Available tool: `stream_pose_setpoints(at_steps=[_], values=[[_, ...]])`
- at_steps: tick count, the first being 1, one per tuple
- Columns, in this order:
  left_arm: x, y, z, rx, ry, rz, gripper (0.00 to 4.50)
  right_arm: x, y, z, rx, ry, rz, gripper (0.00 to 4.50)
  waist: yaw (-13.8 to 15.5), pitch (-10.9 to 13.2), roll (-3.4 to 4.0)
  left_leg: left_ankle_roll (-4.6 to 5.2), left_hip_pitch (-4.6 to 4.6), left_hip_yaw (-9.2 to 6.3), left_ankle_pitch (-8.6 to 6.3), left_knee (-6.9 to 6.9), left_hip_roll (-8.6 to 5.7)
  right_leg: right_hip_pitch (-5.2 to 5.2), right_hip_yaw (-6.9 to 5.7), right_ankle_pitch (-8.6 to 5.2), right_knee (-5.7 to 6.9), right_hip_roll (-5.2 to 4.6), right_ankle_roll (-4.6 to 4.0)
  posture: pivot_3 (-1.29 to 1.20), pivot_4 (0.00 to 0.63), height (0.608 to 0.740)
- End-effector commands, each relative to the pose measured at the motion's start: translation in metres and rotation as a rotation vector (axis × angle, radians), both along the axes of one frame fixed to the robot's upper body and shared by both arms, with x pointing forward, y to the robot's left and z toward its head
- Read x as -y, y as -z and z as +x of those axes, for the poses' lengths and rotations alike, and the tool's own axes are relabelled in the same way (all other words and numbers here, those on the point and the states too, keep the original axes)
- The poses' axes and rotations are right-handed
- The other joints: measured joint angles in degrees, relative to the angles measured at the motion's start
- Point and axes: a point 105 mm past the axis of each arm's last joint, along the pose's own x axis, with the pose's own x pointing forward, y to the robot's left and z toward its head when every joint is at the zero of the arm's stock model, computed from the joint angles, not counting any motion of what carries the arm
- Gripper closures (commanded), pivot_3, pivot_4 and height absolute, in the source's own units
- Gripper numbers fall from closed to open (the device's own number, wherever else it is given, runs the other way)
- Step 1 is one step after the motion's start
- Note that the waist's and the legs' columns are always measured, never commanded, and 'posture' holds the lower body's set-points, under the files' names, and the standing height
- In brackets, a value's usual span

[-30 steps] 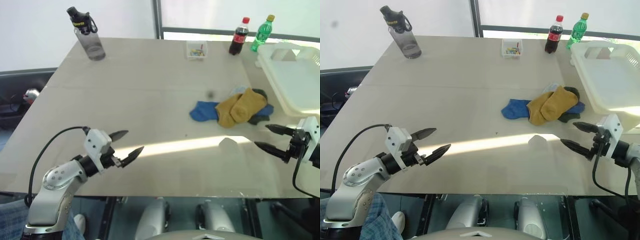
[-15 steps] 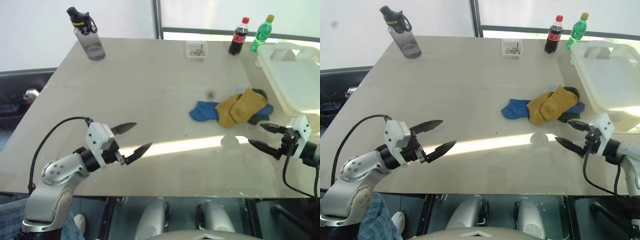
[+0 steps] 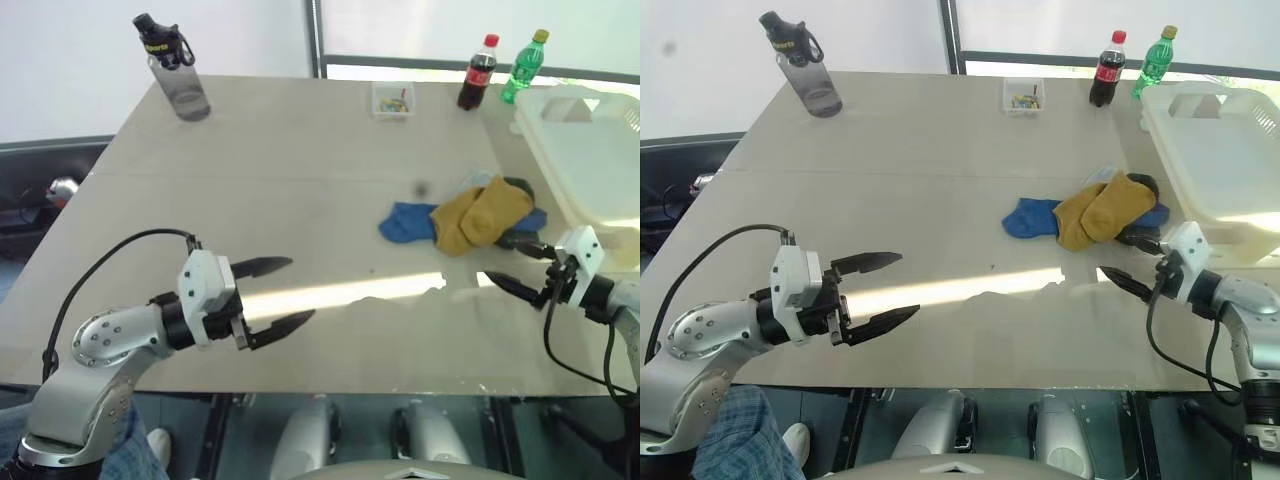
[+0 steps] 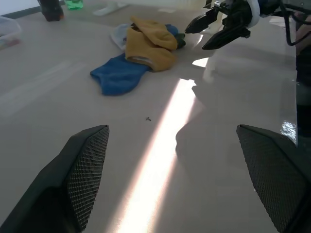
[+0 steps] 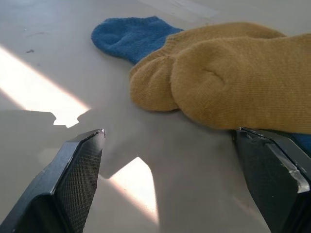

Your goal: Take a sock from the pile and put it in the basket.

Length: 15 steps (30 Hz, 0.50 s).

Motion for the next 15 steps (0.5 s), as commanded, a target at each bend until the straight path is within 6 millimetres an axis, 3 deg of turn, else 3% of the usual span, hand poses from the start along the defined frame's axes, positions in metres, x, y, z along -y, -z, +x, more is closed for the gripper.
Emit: stream_pose_setpoints(at_steps=[1,4,15], values=[[0.002,-0.012,-0.005,0.043,0.026,0.002,0.00,0.000,-0.015,0.011,0.103,0.034,-0.036,0.03,0.0,0.0,0.01,0.00,0.00,0.00,0.00,0.00,0.00,0.00,0.00,0.00,0.00,0.01,0.00,0.00,0.150,0.740],[0.001,-0.011,-0.004,0.043,0.025,0.010,0.00,-0.004,-0.013,0.026,0.118,0.097,-0.100,0.03,-0.2,0.0,0.03,-0.01,0.01,0.01,0.01,0.00,0.00,0.00,0.01,0.00,0.01,0.04,0.00,0.00,0.150,0.740],[0.000,-0.009,-0.003,0.040,0.018,0.011,0.00,-0.016,-0.012,0.044,0.147,0.125,-0.150,0.03,0.0,0.0,0.04,-0.01,0.01,0.03,0.01,0.02,-0.01,-0.01,0.02,0.00,0.01,0.08,0.01,0.00,0.150,0.740]])
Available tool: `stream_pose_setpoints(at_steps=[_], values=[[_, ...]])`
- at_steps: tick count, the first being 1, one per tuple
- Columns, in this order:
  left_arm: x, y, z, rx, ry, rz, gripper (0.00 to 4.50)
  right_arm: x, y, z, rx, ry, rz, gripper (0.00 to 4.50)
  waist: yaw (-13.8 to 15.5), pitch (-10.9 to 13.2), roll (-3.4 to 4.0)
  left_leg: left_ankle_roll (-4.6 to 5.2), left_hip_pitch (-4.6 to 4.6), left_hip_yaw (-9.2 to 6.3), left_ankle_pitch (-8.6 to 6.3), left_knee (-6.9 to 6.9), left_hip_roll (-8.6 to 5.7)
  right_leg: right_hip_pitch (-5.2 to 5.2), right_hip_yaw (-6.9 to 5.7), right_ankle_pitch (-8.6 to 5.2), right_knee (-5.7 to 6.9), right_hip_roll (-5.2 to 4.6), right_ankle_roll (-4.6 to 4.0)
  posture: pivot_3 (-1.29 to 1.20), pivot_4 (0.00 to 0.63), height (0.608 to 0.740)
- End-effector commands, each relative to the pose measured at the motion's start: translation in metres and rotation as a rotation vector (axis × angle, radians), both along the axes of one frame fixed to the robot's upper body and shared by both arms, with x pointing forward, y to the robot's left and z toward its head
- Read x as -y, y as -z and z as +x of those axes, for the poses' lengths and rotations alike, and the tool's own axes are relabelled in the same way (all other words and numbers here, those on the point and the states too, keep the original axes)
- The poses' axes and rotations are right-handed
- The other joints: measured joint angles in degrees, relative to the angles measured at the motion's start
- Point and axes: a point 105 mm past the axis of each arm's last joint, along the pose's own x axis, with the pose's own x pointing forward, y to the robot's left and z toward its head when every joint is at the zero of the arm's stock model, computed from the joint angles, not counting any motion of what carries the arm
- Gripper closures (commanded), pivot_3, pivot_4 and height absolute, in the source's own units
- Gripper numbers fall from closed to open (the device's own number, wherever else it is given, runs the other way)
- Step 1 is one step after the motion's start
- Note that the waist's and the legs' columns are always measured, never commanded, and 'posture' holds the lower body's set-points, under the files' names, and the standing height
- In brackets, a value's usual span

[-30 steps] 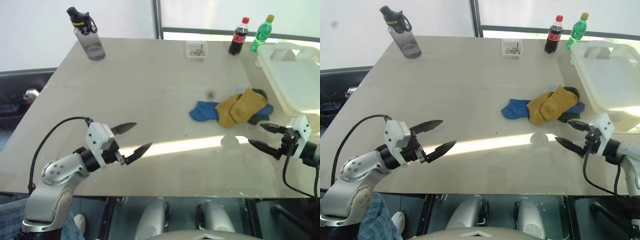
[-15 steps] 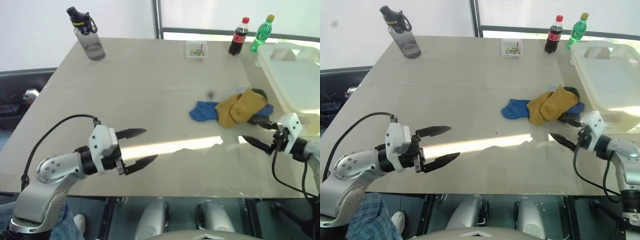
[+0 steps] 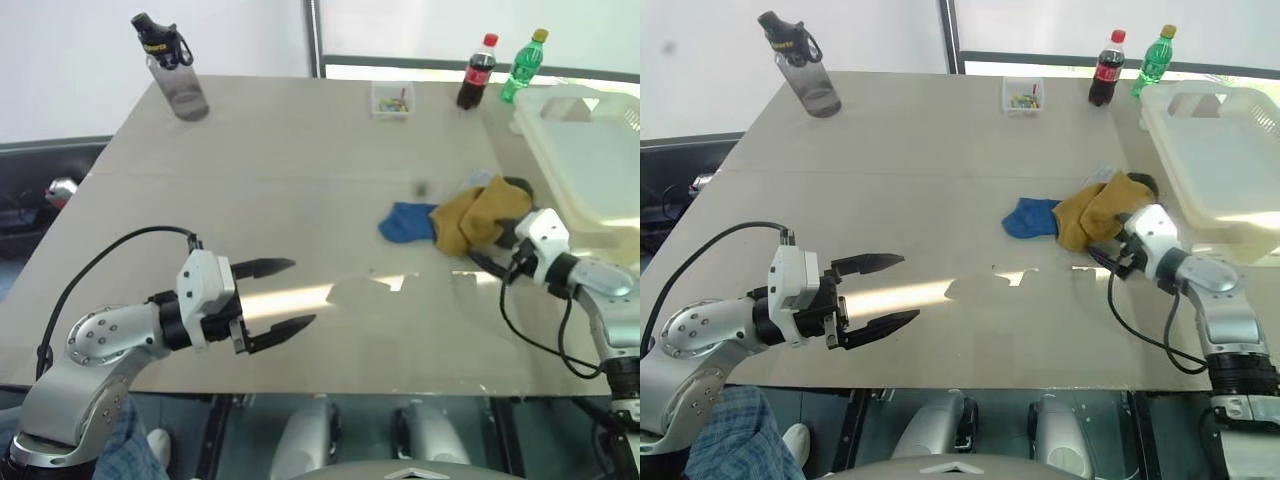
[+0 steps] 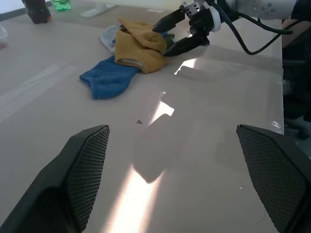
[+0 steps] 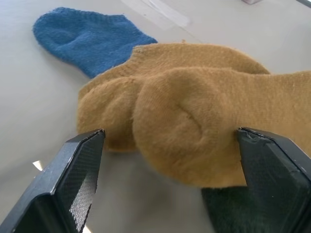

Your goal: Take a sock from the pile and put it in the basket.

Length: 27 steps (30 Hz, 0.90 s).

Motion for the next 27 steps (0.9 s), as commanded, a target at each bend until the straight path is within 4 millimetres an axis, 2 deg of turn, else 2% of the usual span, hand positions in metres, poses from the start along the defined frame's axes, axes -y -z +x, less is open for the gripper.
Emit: stream_pose_setpoints(at_steps=[1,4,10,22,27], values=[[-0.001,-0.007,-0.002,0.038,0.001,0.002,0.00,0.003,-0.012,0.004,0.045,0.013,0.006,0.03,0.0,0.0,0.00,0.00,0.00,0.00,0.00,0.00,0.00,0.00,0.00,0.00,0.00,0.00,0.00,0.00,0.150,0.740],[-0.002,-0.007,-0.003,0.038,-0.002,0.001,0.00,0.005,-0.014,0.004,0.050,0.014,0.004,0.82,-0.1,0.0,0.00,0.00,0.00,0.01,0.00,0.00,0.00,0.00,0.02,0.00,-0.01,0.00,0.00,0.00,0.150,0.740],[-0.001,-0.005,-0.003,0.035,-0.004,-0.002,0.00,0.008,-0.016,0.003,0.050,0.018,0.015,3.84,-0.1,0.0,0.01,0.00,0.01,0.01,0.00,0.00,0.00,0.00,0.02,0.00,0.01,0.00,0.00,0.00,0.150,0.740],[-0.001,-0.002,-0.003,0.033,-0.008,-0.001,0.00,0.004,-0.029,0.005,0.057,0.024,0.083,3.84,-0.1,0.0,0.01,0.00,0.01,0.01,0.00,0.00,0.01,0.00,0.02,0.00,0.00,-0.01,0.00,0.00,0.150,0.740],[-0.001,-0.001,-0.003,0.031,-0.007,0.000,0.00,-0.014,-0.048,0.000,0.021,-0.021,0.175,3.84,-0.1,0.0,0.04,0.00,0.00,0.01,0.00,0.00,0.01,-0.01,0.02,0.00,0.00,-0.02,0.00,0.00,0.150,0.740]])
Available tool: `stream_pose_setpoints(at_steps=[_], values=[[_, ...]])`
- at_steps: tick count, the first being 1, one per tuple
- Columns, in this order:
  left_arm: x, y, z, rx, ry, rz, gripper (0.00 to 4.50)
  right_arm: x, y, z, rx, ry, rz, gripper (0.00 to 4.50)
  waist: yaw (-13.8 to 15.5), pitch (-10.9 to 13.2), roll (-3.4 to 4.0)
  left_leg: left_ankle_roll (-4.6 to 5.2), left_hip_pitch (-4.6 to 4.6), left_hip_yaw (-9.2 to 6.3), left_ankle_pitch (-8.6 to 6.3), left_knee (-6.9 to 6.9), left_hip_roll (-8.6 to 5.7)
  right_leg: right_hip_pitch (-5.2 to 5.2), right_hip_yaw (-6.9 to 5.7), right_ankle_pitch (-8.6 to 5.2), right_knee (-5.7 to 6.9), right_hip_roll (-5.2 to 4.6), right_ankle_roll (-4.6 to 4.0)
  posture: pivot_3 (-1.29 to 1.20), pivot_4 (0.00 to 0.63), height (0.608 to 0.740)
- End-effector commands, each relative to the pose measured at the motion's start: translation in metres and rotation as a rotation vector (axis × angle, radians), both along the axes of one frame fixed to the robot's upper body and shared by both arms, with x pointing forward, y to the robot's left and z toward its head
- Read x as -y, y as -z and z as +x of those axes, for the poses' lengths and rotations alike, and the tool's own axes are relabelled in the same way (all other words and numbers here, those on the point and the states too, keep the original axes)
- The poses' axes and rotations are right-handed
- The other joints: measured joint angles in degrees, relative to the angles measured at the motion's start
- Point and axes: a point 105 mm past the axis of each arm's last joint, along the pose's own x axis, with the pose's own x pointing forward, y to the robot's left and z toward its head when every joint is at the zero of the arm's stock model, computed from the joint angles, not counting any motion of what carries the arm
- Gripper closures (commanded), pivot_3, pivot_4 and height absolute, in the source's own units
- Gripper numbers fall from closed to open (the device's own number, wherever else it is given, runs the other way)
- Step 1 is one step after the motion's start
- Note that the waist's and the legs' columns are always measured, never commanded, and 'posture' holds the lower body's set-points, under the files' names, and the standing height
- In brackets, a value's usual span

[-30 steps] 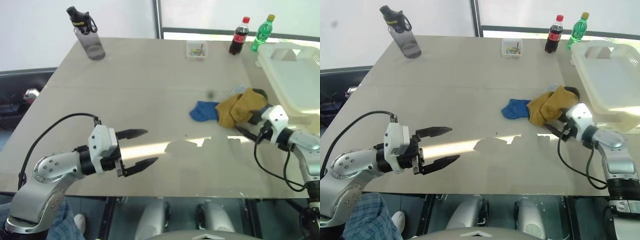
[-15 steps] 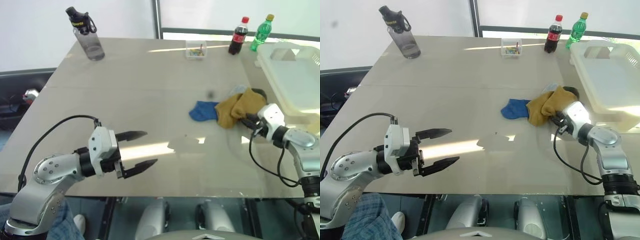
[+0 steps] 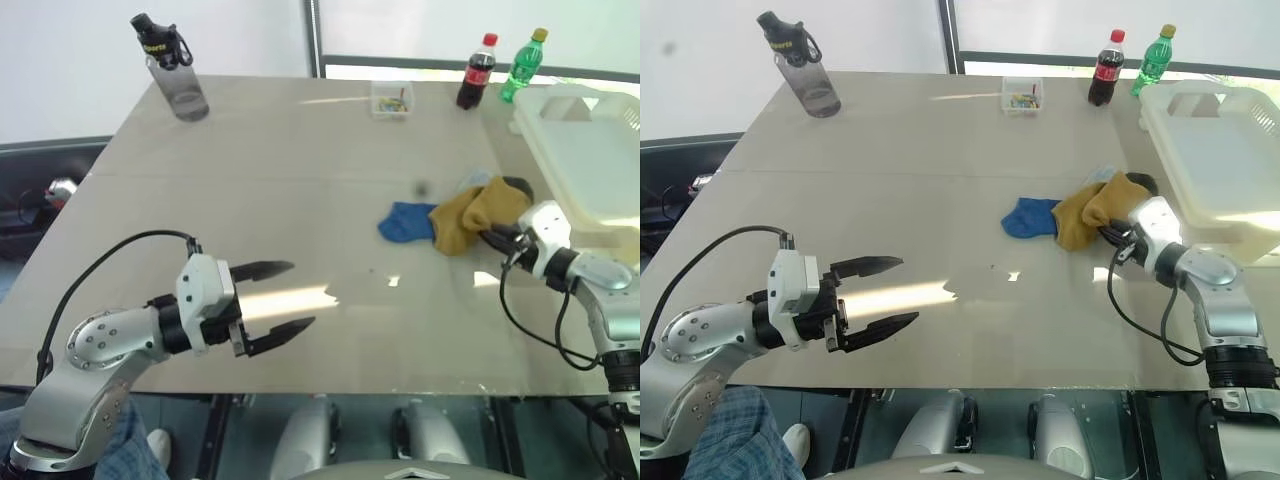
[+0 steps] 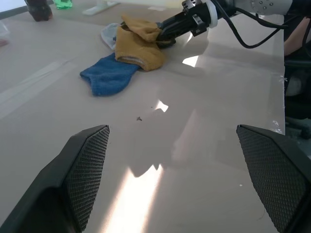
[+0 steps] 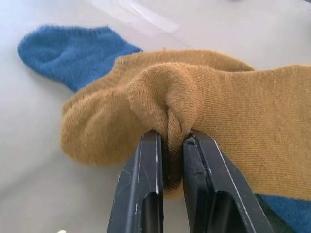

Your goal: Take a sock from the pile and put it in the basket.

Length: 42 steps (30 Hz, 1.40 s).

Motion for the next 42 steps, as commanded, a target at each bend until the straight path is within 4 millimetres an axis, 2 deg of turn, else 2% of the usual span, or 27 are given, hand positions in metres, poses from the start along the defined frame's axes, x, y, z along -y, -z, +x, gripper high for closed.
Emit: stream_pose_setpoints(at_steps=[1,5,9,13,19,24,29,32,33,34,35,36,37,39,42], values=[[0.000,-0.006,-0.001,0.036,0.007,-0.001,0.00,-0.014,-0.035,-0.003,0.039,-0.048,0.060,3.84,0.0,0.0,0.01,0.00,0.00,0.00,0.00,0.00,0.00,0.00,0.00,0.00,0.00,0.00,0.00,0.00,0.150,0.740],[0.001,-0.005,-0.001,0.035,0.010,0.001,0.00,-0.045,-0.043,-0.017,-0.061,-0.158,0.102,3.84,0.0,0.0,0.01,0.01,-0.01,-0.01,-0.01,-0.01,0.01,0.00,-0.01,0.00,-0.01,-0.02,0.00,0.00,0.150,0.740],[0.000,-0.005,-0.001,0.034,0.009,0.003,0.00,-0.074,-0.043,-0.032,-0.147,-0.261,0.101,3.84,0.0,0.0,0.03,0.02,-0.03,-0.03,-0.01,-0.02,0.01,-0.02,-0.02,0.00,-0.02,-0.05,-0.01,0.00,0.150,0.740],[0.000,-0.006,-0.001,0.036,0.007,0.005,0.00,-0.108,-0.031,-0.047,-0.245,-0.367,0.095,3.84,0.0,0.0,0.03,0.02,-0.03,-0.04,-0.02,-0.02,0.01,-0.03,-0.02,0.00,-0.03,-0.07,-0.01,0.00,0.150,0.740],[-0.001,-0.006,0.000,0.040,0.003,0.009,0.00,-0.141,-0.005,-0.062,-0.378,-0.460,0.058,3.84,0.0,0.0,0.03,0.03,-0.06,-0.05,-0.02,-0.03,0.01,-0.05,-0.03,0.00,-0.05,-0.08,-0.01,0.00,0.150,0.740],[-0.001,-0.006,-0.001,0.042,-0.002,0.008,0.00,-0.169,0.023,-0.056,-0.435,-0.420,0.032,3.84,-0.4,0.0,0.03,0.01,-0.05,-0.06,-0.01,-0.05,0.01,-0.07,-0.03,-0.01,-0.03,-0.08,-0.02,0.00,0.150,0.740],[0.000,-0.006,-0.001,0.043,-0.005,0.007,0.00,-0.202,0.021,-0.048,-0.455,-0.408,0.137,3.84,-1.1,0.0,0.03,0.01,-0.06,-0.06,-0.01,-0.05,0.00,-0.07,-0.03,0.00,-0.02,-0.08,-0.02,0.00,0.150,0.740],[0.001,-0.006,-0.001,0.042,-0.004,0.007,0.00,-0.219,0.018,-0.051,-0.499,-0.423,0.209,2.38,-1.3,0.0,0.03,0.00,-0.05,-0.08,-0.01,-0.07,0.00,-0.08,-0.04,0.00,-0.02,-0.06,-0.01,0.00,0.150,0.740],[0.001,-0.006,-0.001,0.043,-0.003,0.007,0.00,-0.223,0.018,-0.052,-0.511,-0.424,0.229,2.38,-1.3,0.0,0.04,0.00,-0.05,-0.08,-0.01,-0.08,0.00,-0.08,-0.05,0.00,-0.03,-0.06,-0.01,0.00,0.150,0.740],[0.001,-0.007,0.000,0.043,-0.003,0.007,0.00,-0.226,0.017,-0.052,-0.518,-0.422,0.245,1.70,-1.3,0.0,0.03,0.00,-0.06,-0.08,-0.01,-0.09,-0.01,-0.08,-0.05,0.00,-0.04,-0.07,-0.01,0.00,0.150,0.740],[0.001,-0.007,0.000,0.044,-0.002,0.008,0.00,-0.227,0.016,-0.052,-0.517,-0.416,0.263,1.64,-1.4,0.0,0.04,0.00,-0.06,-0.07,-0.01,-0.09,-0.01,-0.08,-0.04,0.00,-0.04,-0.07,-0.01,0.00,0.150,0.740],[0.001,-0.008,0.000,0.044,-0.002,0.008,0.00,-0.225,0.011,-0.051,-0.515,-0.408,0.289,1.01,-1.4,0.0,0.04,0.00,-0.06,-0.07,-0.01,-0.09,-0.02,-0.08,-0.05,0.00,-0.03,-0.08,-0.01,0.00,0.150,0.740],[0.001,-0.008,0.000,0.044,-0.002,0.009,0.00,-0.221,0.007,-0.051,-0.512,-0.406,0.308,0.68,-1.3,0.0,0.04,0.00,-0.05,-0.08,-0.01,-0.09,-0.02,-0.08,-0.05,0.00,-0.03,-0.07,-0.01,0.00,0.150,0.740],[0.001,-0.008,-0.001,0.043,-0.001,0.010,0.00,-0.212,0.001,-0.051,-0.503,-0.410,0.324,0.68,-1.3,0.0,0.05,-0.01,-0.05,-0.08,-0.01,-0.09,-0.02,-0.08,-0.05,0.00,-0.02,-0.08,-0.01,0.00,0.150,0.740],[0.001,-0.008,-0.001,0.039,-0.002,0.009,0.00,-0.182,-0.013,-0.044,-0.426,-0.391,0.290,0.68,-1.3,0.0,0.06,0.00,-0.06,-0.09,-0.02,-0.09,-0.07,-0.07,-0.05,0.00,-0.05,-0.12,-0.01,0.00,0.150,0.740]])
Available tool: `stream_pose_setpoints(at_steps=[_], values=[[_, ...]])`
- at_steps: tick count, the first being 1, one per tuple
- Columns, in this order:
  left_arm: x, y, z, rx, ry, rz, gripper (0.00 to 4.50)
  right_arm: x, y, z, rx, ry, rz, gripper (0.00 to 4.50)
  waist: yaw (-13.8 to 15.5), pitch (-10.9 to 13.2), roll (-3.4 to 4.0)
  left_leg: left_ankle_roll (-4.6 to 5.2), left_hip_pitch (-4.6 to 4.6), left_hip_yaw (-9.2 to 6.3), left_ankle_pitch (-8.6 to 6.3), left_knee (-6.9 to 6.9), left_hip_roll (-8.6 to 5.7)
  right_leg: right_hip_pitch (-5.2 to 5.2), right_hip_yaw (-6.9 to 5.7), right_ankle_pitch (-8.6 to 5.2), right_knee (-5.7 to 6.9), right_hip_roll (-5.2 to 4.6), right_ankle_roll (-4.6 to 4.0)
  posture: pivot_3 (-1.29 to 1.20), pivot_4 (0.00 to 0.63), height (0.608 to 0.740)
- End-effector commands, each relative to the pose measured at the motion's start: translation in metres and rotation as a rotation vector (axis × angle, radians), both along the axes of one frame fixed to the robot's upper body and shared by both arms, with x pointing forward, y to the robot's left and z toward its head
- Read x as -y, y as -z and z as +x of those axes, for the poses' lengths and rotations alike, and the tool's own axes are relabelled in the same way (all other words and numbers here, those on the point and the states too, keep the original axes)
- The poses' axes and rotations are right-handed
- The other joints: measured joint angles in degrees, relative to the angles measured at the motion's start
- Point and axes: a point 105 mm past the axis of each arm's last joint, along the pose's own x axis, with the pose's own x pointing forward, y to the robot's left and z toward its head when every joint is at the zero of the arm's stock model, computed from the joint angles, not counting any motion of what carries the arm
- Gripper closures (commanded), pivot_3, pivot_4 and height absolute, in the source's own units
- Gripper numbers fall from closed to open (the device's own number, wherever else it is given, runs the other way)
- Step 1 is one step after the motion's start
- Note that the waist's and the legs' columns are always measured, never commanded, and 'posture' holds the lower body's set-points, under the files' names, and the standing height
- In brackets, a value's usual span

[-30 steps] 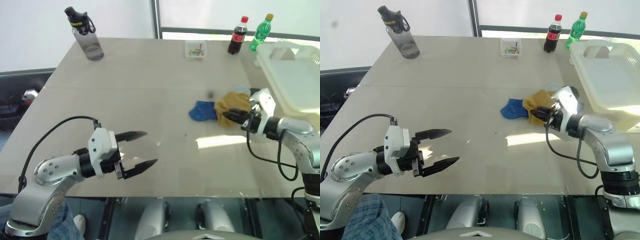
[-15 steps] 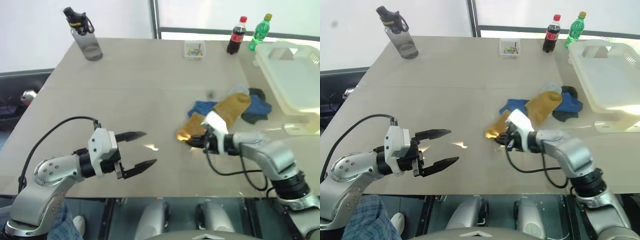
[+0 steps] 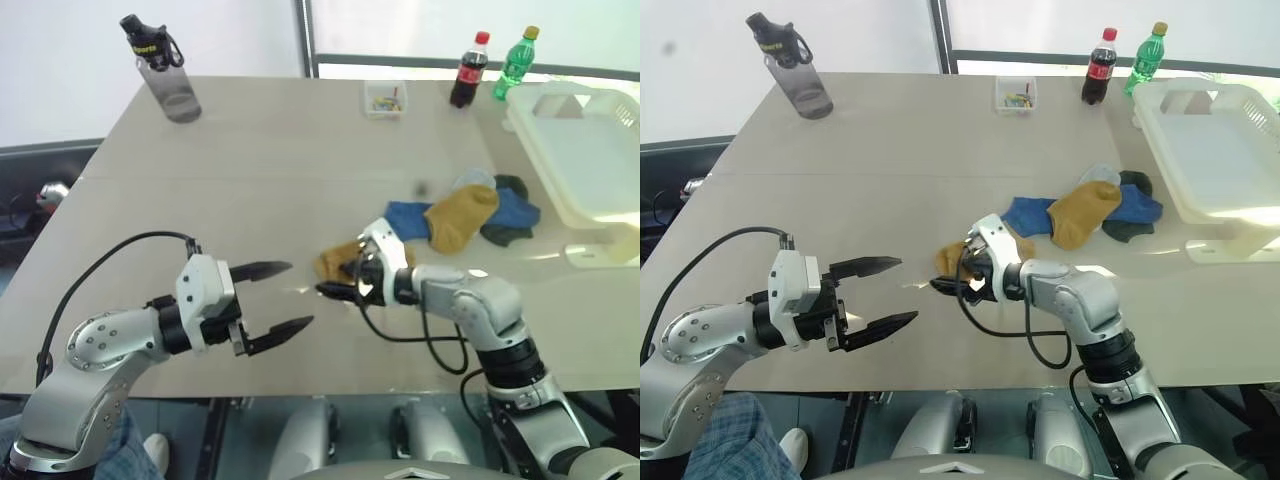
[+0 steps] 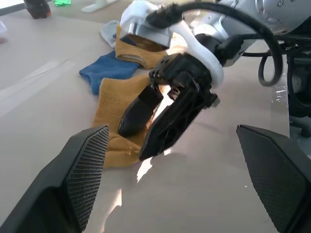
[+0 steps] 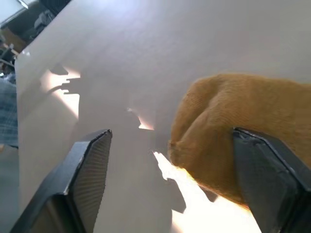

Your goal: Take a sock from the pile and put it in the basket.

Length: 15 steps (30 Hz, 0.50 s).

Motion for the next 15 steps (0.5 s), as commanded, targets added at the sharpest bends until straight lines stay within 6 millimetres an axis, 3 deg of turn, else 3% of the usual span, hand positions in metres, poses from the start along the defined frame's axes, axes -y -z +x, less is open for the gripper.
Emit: stream_pose_setpoints(at_steps=[1,4,8,13,15], values=[[0.003,-0.009,-0.004,0.036,0.017,0.003,0.00,0.032,-0.025,0.008,0.113,0.035,-0.004,0.68,-0.1,0.0,0.00,0.00,0.00,0.00,0.00,0.00,-0.01,0.00,0.00,0.00,0.00,-0.01,0.00,0.00,0.150,0.740],[0.004,-0.009,-0.005,0.033,0.018,0.001,0.00,0.059,-0.018,0.015,0.148,0.080,-0.121,0.68,-0.2,0.0,0.04,0.00,0.02,0.00,0.00,-0.05,-0.01,-0.02,0.01,0.00,0.00,0.02,0.00,0.00,0.150,0.740],[0.005,-0.009,-0.006,0.030,0.020,-0.001,0.00,0.076,-0.008,0.027,0.159,0.142,-0.184,0.68,-0.4,0.0,0.06,0.00,0.03,0.01,0.00,-0.10,0.02,-0.02,0.02,-0.01,0.00,0.05,-0.01,0.00,0.150,0.740],[0.006,-0.010,-0.006,0.027,0.022,-0.004,0.00,0.078,0.002,0.033,0.170,0.165,-0.223,0.68,-0.2,0.0,0.07,0.01,0.01,0.01,0.00,-0.09,0.02,-0.02,0.02,-0.01,-0.01,0.04,-0.01,0.00,0.150,0.740],[0.006,-0.010,-0.006,0.027,0.020,-0.004,0.00,0.077,0.004,0.032,0.176,0.160,-0.228,1.20,-0.1,0.0,0.06,0.01,0.00,0.01,0.00,-0.09,0.02,-0.02,0.02,-0.01,-0.03,0.03,0.00,0.00,0.150,0.740]])
